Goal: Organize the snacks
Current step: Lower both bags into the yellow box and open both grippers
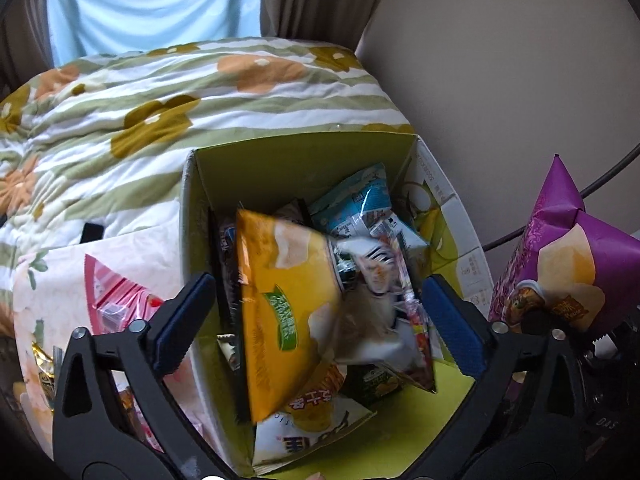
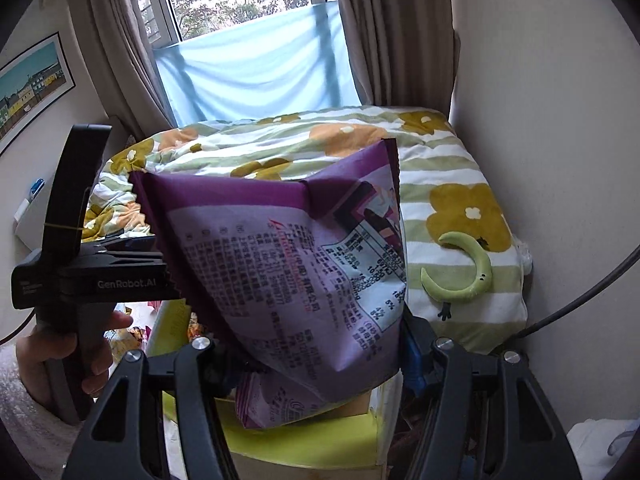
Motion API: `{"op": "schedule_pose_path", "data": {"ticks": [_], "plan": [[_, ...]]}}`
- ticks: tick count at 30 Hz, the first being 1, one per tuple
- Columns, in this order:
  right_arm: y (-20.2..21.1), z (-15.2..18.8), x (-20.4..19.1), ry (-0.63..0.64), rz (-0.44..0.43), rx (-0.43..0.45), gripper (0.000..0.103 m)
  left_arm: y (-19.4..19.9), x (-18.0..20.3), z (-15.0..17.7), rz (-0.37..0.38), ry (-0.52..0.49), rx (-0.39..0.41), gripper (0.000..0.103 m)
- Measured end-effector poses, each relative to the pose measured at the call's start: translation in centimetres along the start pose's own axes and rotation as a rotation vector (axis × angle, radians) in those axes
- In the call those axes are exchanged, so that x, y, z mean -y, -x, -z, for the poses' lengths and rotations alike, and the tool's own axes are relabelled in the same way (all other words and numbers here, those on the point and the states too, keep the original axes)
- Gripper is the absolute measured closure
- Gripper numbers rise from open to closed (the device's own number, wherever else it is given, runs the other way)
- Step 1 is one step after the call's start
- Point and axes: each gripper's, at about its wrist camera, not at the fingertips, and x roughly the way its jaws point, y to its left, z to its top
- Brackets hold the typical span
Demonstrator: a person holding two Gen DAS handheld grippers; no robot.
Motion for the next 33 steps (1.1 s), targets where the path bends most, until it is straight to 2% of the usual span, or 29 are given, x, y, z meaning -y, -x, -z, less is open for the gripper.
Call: {"op": "schedule_pose_path", "data": {"ticks": [4, 9, 15, 26, 28, 30, 33], "plan": [[-0.5, 0.4, 0.9, -0.019, -0.015, -0.015, 0.045, 0.3, -0.9, 1.0, -0.018, 0.010, -0.018, 0.001], [-0.2, 1.0, 0.8, -0.038, -0.006, -0.024, 0.045, 2.7, -2.5, 3.1, -0.010, 0.023, -0.016, 0.001], [0.5, 1.5, -0.2, -0.039, 0.004, -0.021, 0.045, 5.5, -3.2, 5.5, -0.056, -0.005, 0.002, 0.001], [-3.4, 1.8, -0.4, -0.053, 0.046, -0.105, 0.043, 8.0, -3.5, 6.7, -0.096, -0.027, 0.047, 0.001], [-3.7, 2.4, -0.3, -0.058, 0.057, -0.111, 0.033, 8.0, -3.5, 7.1, -0.101, -0.027, 0.046, 0.001], [-2.7, 3.0, -0.8, -0.029, 0.054, -0.064, 0.000, 8.0, -3.4, 7.5, -0.100, -0.032, 0.038, 0.001], [-0.9, 4.0, -1.3, 0.019, 0.045, 0.000, 0.000, 7.9, -3.3, 8.2, -0.101, -0.035, 0.032, 0.001]]}}
